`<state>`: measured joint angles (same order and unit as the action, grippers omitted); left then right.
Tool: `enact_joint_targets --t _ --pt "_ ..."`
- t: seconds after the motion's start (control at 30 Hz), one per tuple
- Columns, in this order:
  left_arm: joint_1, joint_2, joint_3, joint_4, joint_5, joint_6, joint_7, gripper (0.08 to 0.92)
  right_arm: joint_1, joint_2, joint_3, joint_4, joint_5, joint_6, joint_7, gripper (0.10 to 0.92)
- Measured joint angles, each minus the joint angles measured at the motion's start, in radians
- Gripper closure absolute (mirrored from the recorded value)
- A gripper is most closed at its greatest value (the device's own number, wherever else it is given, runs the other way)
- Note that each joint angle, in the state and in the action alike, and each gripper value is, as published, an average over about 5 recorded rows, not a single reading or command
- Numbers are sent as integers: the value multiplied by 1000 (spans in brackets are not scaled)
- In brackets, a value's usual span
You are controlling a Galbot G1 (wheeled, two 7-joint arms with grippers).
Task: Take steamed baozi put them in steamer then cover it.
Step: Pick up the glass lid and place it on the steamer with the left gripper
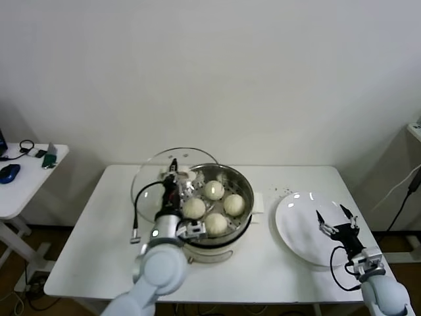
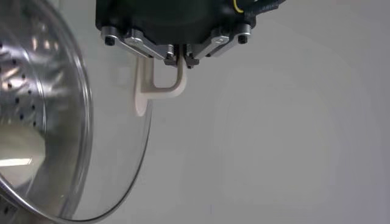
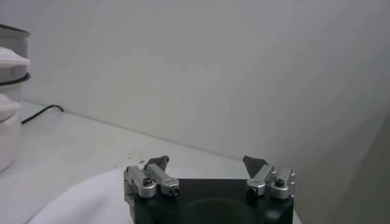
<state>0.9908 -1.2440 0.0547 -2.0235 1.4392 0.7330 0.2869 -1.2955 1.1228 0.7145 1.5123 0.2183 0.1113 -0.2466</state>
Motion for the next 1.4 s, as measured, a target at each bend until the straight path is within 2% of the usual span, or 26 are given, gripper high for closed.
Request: enact_joint_targets --t 0.33,0.67,1.4 --pt "-40 -82 99 69 38 4 11 852 -10 10 18 -7 -6 12 -19 203" --pt "-44 -147 131 139 88 4 16 852 -15 27 30 -10 -13 19 -25 203" --pt "-47 -189 141 227 130 3 23 852 -19 62 54 -13 -23 28 -35 203"
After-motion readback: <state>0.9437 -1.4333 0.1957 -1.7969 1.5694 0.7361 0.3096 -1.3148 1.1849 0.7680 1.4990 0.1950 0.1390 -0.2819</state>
